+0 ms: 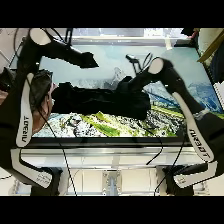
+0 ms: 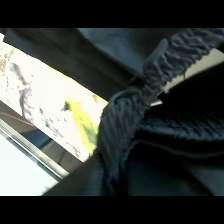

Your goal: Fold the clothes and pants, and hang the long-sleeved shirts on hangers.

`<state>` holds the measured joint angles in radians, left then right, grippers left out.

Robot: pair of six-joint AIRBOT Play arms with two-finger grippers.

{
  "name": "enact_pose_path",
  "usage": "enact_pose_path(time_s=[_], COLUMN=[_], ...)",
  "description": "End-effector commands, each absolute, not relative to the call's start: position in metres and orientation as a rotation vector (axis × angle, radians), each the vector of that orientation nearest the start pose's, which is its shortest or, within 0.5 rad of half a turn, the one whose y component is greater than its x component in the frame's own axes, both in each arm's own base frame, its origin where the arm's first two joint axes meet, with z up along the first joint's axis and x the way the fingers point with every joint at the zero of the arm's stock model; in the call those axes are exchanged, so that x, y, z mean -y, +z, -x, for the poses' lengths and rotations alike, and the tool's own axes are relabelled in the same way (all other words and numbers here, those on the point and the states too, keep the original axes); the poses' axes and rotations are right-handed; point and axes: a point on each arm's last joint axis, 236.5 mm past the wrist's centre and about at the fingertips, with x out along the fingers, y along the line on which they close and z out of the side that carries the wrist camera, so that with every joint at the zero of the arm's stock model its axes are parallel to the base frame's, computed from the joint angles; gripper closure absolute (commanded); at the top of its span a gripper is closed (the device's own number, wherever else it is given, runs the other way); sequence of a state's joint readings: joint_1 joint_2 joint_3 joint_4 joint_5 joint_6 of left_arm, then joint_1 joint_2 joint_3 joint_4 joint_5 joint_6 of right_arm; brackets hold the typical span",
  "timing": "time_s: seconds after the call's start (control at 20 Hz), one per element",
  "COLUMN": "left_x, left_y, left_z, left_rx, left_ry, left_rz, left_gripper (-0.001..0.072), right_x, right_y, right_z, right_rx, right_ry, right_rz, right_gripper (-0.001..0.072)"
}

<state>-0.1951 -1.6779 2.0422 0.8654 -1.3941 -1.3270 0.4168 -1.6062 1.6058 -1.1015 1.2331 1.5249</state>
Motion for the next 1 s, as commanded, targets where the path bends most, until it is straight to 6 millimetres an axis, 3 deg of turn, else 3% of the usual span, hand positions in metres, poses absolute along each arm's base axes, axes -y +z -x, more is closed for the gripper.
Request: enact_pose_path(time_s=[0.0, 0.15, 0.25, 0.35, 0.45, 0.55, 0.6, 0.65, 0.8, 0.95], left_x=[0.229, 0.229, 0.228, 0.228, 0.228, 0.228, 0.228, 0.227, 0.227, 0.228], left_y=[0.22, 0.22, 0.22, 0.22, 0.22, 0.22, 0.22, 0.22, 0.219, 0.219], left_z=[-0.451, -0.449, -0.449, -0.449, -0.449, -0.449, -0.449, -0.45, -0.45, -0.45], left_rx=[-0.875, -0.876, -0.876, -0.876, -0.867, -0.866, -0.866, -0.866, -0.868, -0.87], left_ry=[-0.857, -0.864, -0.863, -0.863, -0.871, -0.871, -0.871, -0.87, -0.87, -0.869], left_rz=[0.132, 0.119, 0.12, 0.118, 0.101, 0.101, 0.101, 0.101, 0.102, 0.103], left_gripper=[0.0701, 0.0701, 0.0701, 0.0701, 0.0701, 0.0701, 0.0701, 0.0701, 0.0701, 0.0701], right_x=[-0.343, -0.338, -0.298, -0.217, -0.109, -0.035, -0.012, 0.001, 0.001, 0.025], right_y=[0.016, 0.024, 0.038, 0.049, 0.064, 0.07, 0.063, 0.05, 0.022, -0.017], right_z=[-0.39, -0.404, -0.417, -0.428, -0.432, -0.427, -0.42, -0.41, -0.401, -0.401], right_rx=[-1.252, -1.212, -1.197, -1.21, -1.248, -1.271, -1.291, -1.32, -1.235, -1.209], right_ry=[0.693, 0.662, 0.597, 0.435, 0.2, 0.1, 0.103, 0.145, 0.415, 0.409], right_rz=[-0.089, -0.127, -0.095, 0.038, 0.115, 0.033, -0.044, -0.148, -0.585, -0.801], right_gripper=[0.0083, 0.0067, 0.0134, 0.0133, 0.0133, 0.0133, 0.0133, 0.0134, 0.013, 0.0032])
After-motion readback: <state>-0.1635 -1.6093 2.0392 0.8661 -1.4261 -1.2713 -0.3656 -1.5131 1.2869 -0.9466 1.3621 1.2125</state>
